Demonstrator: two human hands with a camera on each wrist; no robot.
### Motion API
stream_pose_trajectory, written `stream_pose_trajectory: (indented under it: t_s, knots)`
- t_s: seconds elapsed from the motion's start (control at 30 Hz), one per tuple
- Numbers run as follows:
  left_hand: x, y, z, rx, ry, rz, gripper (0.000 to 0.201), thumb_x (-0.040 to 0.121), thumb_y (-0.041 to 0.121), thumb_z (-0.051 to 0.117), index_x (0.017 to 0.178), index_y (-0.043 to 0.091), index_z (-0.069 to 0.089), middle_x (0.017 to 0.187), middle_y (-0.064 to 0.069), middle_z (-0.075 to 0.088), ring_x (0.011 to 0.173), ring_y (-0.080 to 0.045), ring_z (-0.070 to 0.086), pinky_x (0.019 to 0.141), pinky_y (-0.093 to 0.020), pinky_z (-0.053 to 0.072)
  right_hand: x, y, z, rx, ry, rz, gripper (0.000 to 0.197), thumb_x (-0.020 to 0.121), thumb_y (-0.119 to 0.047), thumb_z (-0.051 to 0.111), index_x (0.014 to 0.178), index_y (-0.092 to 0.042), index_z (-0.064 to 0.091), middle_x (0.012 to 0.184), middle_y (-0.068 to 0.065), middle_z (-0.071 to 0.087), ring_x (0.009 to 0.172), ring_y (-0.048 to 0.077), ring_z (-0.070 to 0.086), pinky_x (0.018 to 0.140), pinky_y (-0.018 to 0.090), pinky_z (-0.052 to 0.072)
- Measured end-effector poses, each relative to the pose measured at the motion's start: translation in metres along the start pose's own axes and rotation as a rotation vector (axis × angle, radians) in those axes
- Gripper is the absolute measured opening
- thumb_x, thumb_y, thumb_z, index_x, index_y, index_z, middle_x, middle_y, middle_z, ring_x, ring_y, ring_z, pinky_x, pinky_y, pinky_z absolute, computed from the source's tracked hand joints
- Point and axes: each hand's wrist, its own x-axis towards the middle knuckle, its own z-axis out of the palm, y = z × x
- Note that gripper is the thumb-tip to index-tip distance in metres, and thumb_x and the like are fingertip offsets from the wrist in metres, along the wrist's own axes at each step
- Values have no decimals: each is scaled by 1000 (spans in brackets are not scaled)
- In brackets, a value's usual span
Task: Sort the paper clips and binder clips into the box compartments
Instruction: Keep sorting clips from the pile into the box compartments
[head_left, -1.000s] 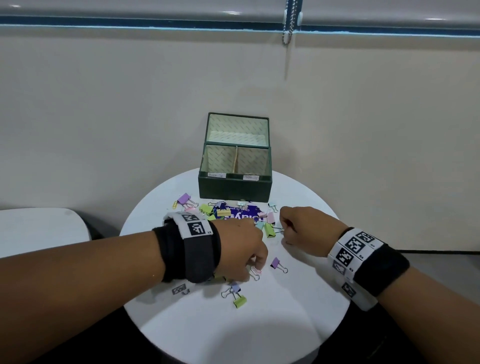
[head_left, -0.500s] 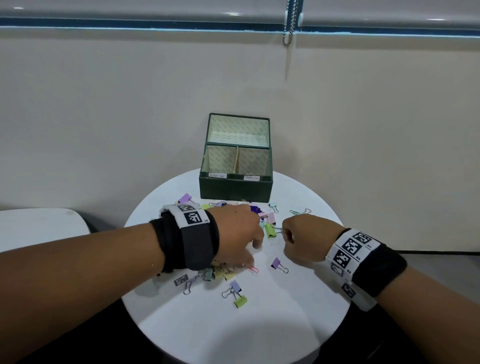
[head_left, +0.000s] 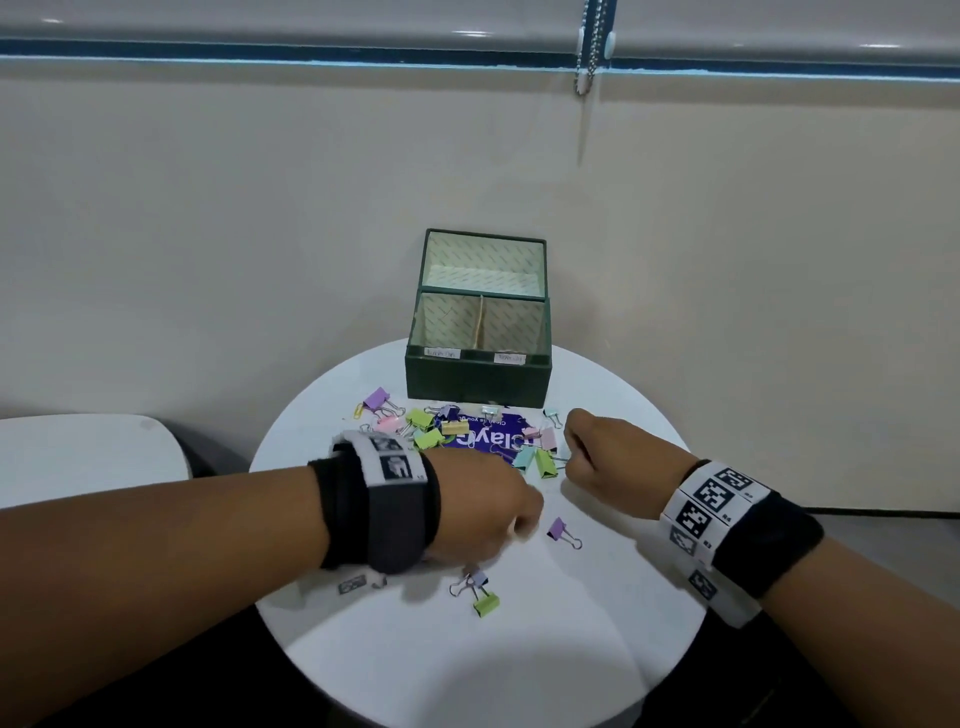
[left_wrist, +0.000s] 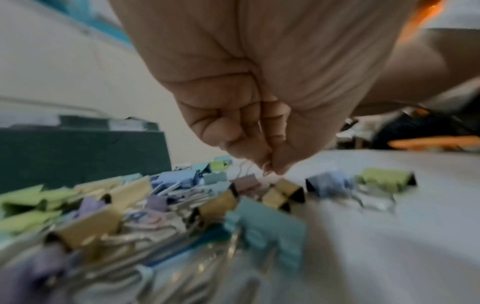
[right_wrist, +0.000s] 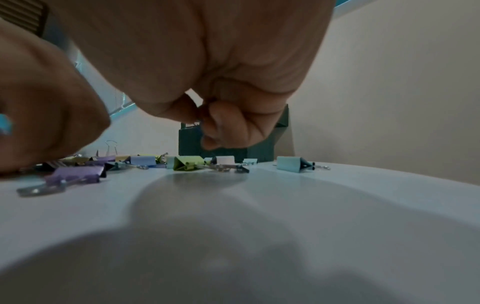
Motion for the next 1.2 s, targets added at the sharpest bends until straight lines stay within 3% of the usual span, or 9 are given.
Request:
stream_pose_trajectory:
  t_s: [0.13,0.3,0.43,0.53,0.67,0.77,0.97,1.07,1.2]
  knots:
    - [-13,-36,-27,-474,161,-160,24,99,25,50,112,35,67,92,16,70,81,-4,64,74,-21,52,-5,-6,-2,7,-49,-84,11,98,-14,38,96,-23,45,71,0,55,66,21,47,70,41,44]
    - [-37,-83,-36,-1360,188,-377,21,99,1,48,100,5,68,79,-8,67,65,-15,58,62,-25,50,-12,-33,1,-26,-109,-280,14,93,-36,45,86,-28,55,83,-12,62,78,13,55,73,35,52]
    - [-51,-89,-25,-850,201,-454,33,94,1,45,82,18,71,78,4,66,64,-12,55,62,-22,44,-2,-47,13,-100,-138,-326,19,91,-47,54,100,-35,65,105,-17,68,93,9,60,84,33,54]
    - [-64,-76,-16,-483,32,-357,24,95,27,51,82,27,71,88,15,66,83,-11,61,80,-27,49,4,-52,16,-137,-133,-338,16,93,-36,48,89,-29,62,93,-10,68,83,13,60,76,36,55]
    - [-72,-52,-4,-97,-23,-230,26,81,60,64,94,38,66,87,20,50,79,-1,49,67,-22,38,6,-58,8,-116,-198,-269,7,82,-20,49,77,-25,47,74,-5,61,70,20,55,63,36,50]
    - [-72,-44,7,68,-17,-172,24,80,60,64,89,38,61,91,16,44,79,-7,46,69,-27,42,12,-59,-10,19,-193,-219,18,90,-16,49,75,-23,41,70,-2,54,63,15,44,60,33,40]
    - [-71,-51,17,46,-45,-137,11,86,36,56,83,25,57,93,10,46,81,-15,51,68,-31,45,27,-45,-31,620,-33,-67,17,91,4,53,84,-12,52,66,5,53,49,10,42,45,21,38]
    - [-72,-67,15,-107,-27,-195,12,83,35,56,80,24,56,88,11,49,76,-10,50,69,-29,46,35,-41,-34,1092,-96,87,24,93,8,37,94,-6,57,65,9,51,46,14,36,38,21,29]
    - [-71,-95,-6,-260,59,-304,13,90,34,60,82,24,58,84,11,58,74,-7,52,66,-21,40,36,-51,-30,1248,-315,186,19,93,-8,41,78,-10,51,67,7,45,48,15,34,40,22,24]
